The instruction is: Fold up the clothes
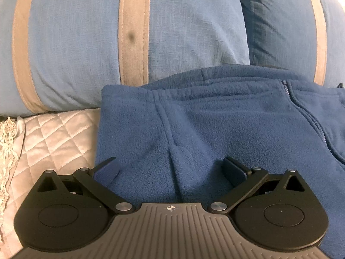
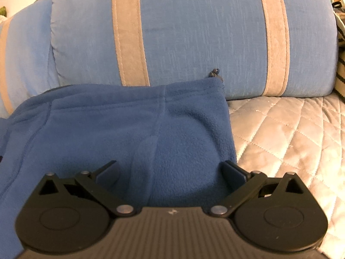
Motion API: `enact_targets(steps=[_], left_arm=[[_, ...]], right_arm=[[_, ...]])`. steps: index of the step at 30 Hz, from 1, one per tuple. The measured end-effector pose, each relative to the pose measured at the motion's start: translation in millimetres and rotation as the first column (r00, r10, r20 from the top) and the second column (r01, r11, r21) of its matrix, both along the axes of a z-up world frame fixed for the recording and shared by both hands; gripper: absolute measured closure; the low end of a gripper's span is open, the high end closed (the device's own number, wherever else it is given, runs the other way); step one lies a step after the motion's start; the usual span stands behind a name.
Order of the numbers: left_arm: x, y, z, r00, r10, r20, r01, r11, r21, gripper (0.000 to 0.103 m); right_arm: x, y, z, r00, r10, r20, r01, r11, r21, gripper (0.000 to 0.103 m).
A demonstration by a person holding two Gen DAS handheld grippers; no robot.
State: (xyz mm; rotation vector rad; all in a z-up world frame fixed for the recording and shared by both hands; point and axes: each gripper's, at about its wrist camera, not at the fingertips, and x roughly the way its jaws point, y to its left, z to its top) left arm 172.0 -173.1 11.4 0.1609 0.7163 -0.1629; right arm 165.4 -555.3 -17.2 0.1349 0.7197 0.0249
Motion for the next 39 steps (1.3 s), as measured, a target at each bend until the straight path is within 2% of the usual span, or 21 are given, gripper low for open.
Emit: enact_targets(steps=[5, 11, 18, 23, 30, 39], left_arm=[[-10, 3, 14, 1.000, -0.012, -0.006, 0.012, 0.999, 0.036, 0.000], [-35, 13, 35, 0.996, -0.069, 0.048, 0.063, 0.991, 0.119, 0.000], [-58, 39, 57, 0.996, -0.054, 0.076, 0.047, 0.995, 0.087, 0.000], [-72, 43, 80, 0.991, -0.085, 0.106, 0.065, 0.982, 0.177, 0.000], [-92, 57, 123, 0.984, -0.099, 0.151, 0.072, 0.981, 0.178, 0.000], [-124, 74, 160, 0.980, -0.074, 0.185, 0.048, 0.989, 0.139, 0.000]], right_arm=[[-9, -2, 11, 1.000, -0.014, -0.016, 0.013, 1.000, -0.015, 0.001], [-26, -20, 21, 0.999, -0.044, -0.019, 0.044, 0.999, -0.011, 0.001], [-48, -41, 41, 0.998, -0.066, -0.016, 0.066, 0.998, -0.007, 0.001], [-68, -46, 61, 1.000, -0.029, -0.003, 0.029, 0.998, -0.058, 0.001], [-99, -52, 90, 0.999, 0.034, 0.019, -0.032, 0.993, -0.112, 0.001], [-144, -68, 123, 0.995, 0.078, 0.061, -0.071, 0.991, -0.110, 0.001]])
